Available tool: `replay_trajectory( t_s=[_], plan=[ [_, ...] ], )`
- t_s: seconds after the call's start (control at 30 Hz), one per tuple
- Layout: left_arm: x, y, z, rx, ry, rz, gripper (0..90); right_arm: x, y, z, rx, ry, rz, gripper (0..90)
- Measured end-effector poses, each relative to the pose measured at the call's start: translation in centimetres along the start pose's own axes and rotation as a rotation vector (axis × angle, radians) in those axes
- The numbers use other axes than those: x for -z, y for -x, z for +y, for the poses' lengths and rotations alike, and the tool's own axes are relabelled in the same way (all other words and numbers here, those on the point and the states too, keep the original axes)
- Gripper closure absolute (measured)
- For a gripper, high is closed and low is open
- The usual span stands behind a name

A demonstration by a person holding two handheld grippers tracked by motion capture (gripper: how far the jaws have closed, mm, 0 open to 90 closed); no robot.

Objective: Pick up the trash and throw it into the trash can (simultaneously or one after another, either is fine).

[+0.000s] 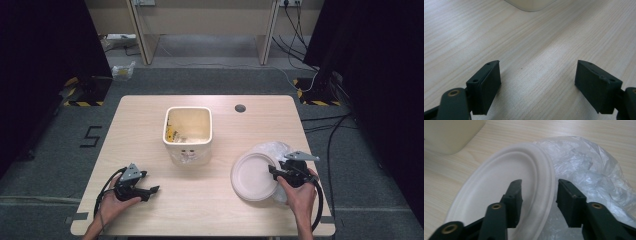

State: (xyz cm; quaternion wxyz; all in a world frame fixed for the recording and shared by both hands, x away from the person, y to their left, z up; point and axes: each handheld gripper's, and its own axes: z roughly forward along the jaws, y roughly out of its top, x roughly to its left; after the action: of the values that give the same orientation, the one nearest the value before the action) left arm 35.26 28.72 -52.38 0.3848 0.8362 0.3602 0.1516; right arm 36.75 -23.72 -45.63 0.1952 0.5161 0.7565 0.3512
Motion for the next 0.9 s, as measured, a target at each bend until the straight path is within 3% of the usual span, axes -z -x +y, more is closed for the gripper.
replay_trajectory(
  t_s=[0.23,0.73,0.9],
  plan=[
    [0.0,0.0,0.0,0.0,-0.003,-0.001,19.8,0.7,-0.1,0.1,0.011,0.056,0.033,73.7],
    [0.0,0.0,0.0,0.0,0.0,0.0,19.8,4.4,-1.6,2.4,0.047,0.224,0.142,83.3],
    [0.0,0.0,0.0,-0.003,-0.004,-0.001,19.6,4.7,-1.4,2.6,0.021,0.261,0.191,85.4]
  ],
)
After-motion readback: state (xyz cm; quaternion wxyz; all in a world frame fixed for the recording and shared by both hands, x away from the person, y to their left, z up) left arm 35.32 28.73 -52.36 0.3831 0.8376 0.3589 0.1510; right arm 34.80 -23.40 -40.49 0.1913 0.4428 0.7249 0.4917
